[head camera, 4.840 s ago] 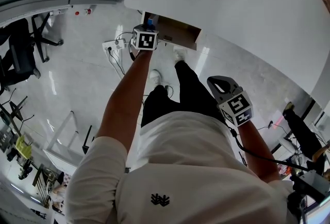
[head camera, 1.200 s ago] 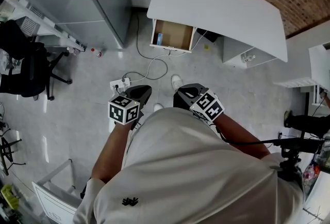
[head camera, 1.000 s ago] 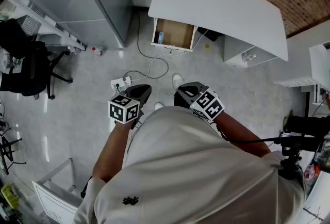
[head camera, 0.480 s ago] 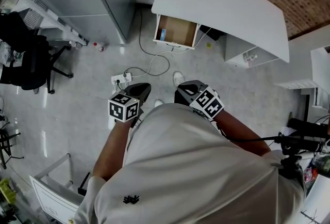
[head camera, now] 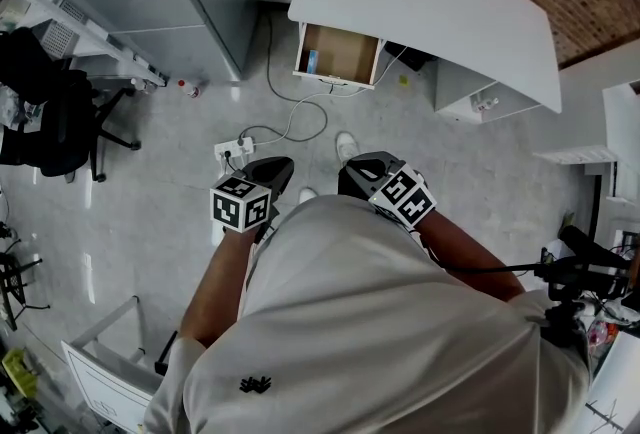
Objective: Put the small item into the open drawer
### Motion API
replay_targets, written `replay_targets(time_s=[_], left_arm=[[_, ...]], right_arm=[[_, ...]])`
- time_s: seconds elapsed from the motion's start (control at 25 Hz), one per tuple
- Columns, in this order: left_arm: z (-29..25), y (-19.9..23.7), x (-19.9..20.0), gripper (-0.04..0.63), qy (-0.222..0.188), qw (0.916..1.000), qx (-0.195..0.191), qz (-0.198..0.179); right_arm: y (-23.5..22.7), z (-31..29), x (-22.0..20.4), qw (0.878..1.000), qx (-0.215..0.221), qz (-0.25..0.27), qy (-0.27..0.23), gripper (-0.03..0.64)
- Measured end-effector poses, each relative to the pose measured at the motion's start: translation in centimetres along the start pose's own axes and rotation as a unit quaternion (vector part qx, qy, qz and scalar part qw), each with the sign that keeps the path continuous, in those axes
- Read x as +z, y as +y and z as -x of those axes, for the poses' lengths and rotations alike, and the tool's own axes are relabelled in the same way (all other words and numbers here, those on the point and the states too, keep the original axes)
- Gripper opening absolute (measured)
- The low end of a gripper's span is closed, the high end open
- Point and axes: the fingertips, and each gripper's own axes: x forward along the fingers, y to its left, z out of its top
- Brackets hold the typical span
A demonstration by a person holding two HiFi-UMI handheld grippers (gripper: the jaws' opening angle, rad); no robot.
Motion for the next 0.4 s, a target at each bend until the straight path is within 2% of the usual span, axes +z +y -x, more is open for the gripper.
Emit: replay_targets(time_s=[0.4], left_arm=[[-2.6, 0.5, 0.2, 0.035, 0.009, 0.9999, -0.005, 0.0]], right_arm=[[-2.3, -0.3, -1.1, 1.0, -0.006, -0.012, 0.001, 0.029]])
